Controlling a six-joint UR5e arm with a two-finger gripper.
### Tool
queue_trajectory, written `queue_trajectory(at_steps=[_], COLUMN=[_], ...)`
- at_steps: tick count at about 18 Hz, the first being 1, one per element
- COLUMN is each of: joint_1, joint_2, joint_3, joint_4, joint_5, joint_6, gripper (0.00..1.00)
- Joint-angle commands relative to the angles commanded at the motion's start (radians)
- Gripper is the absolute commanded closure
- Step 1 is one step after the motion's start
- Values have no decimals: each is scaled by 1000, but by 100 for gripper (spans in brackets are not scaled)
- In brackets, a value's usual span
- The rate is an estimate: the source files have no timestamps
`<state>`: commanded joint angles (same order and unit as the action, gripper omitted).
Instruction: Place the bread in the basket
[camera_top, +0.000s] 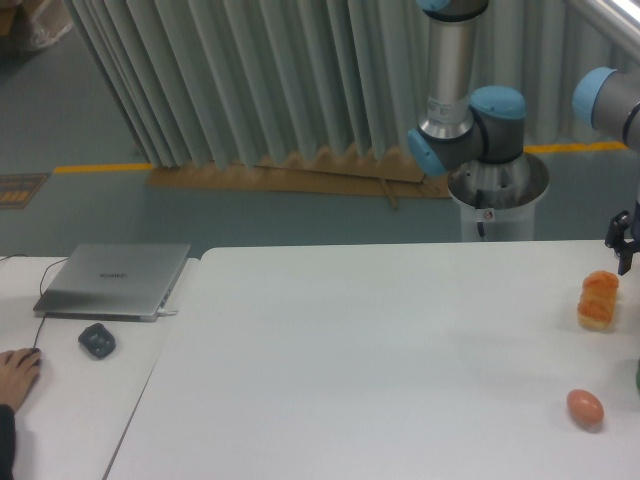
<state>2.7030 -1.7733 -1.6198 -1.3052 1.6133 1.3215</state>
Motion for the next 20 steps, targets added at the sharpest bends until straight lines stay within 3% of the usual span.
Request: queue_trajectory(at_steps=[11, 20], joint_1=[6, 21], joint_2=[9, 38], joint_3=[-11, -58], joint_4=[-2, -5], joint_5=[13, 13], joint_6=[-1, -10], gripper=[0, 0])
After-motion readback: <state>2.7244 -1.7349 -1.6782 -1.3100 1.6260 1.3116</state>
